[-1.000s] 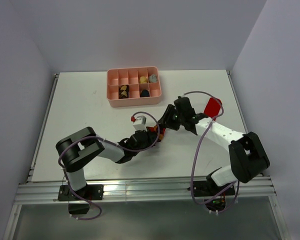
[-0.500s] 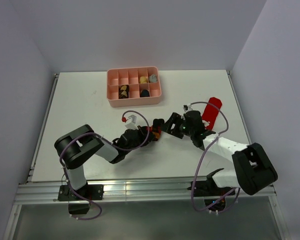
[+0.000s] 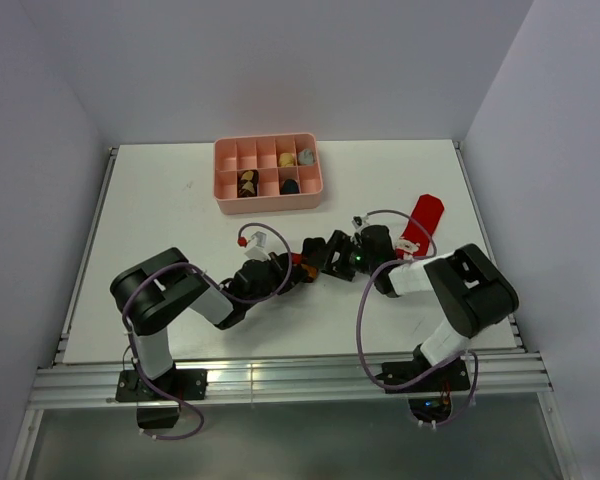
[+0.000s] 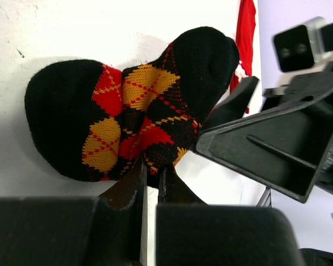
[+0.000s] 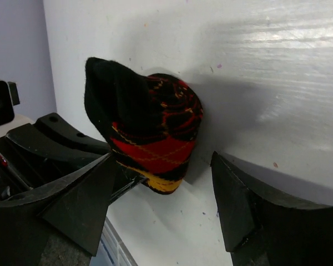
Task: Roll the socks
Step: Roll the sock at the center of the board.
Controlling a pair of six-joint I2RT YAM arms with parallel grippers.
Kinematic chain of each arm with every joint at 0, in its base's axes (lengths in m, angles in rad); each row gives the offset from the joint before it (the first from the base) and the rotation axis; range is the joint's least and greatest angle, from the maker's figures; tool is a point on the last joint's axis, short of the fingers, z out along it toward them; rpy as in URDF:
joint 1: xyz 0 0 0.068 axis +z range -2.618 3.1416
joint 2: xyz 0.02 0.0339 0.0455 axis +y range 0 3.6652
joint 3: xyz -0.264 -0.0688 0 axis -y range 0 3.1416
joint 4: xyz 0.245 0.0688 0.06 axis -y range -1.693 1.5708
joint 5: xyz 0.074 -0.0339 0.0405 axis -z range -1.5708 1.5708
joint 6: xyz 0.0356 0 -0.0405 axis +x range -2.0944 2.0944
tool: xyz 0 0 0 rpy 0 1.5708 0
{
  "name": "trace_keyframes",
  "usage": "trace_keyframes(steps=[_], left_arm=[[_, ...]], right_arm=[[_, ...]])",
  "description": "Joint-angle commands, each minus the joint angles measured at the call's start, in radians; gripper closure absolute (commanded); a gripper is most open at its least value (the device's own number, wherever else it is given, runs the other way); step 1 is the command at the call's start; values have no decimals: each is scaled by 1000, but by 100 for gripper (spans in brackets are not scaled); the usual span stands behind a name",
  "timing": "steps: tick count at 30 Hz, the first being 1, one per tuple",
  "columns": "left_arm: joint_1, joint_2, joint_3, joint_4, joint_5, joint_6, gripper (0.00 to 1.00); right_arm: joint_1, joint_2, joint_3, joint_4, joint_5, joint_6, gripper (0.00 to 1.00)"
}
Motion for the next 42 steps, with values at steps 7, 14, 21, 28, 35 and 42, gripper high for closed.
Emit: trace_keyframes(steps=[7, 14, 21, 28, 35, 42], left_arm=[[19, 55, -53, -106, 19, 2, 99], [22, 63, -65, -72, 36, -2, 99], [25, 67, -64, -54, 46, 7, 99], [24, 69, -51, -35, 66, 45, 97], [14, -61, -45, -132, -30, 169, 53], [-122, -212, 96, -433, -378, 467, 27]], right_arm=[[-6, 152, 21, 240, -120, 74, 30], [-18, 235, 10, 355, -154, 125, 37], [-23, 254, 15, 409, -171, 139, 75], [-23, 196, 26, 321, -145, 90, 100], [-21, 70, 87, 16, -53, -17, 100], [-8, -2, 240, -407, 83, -77, 100]])
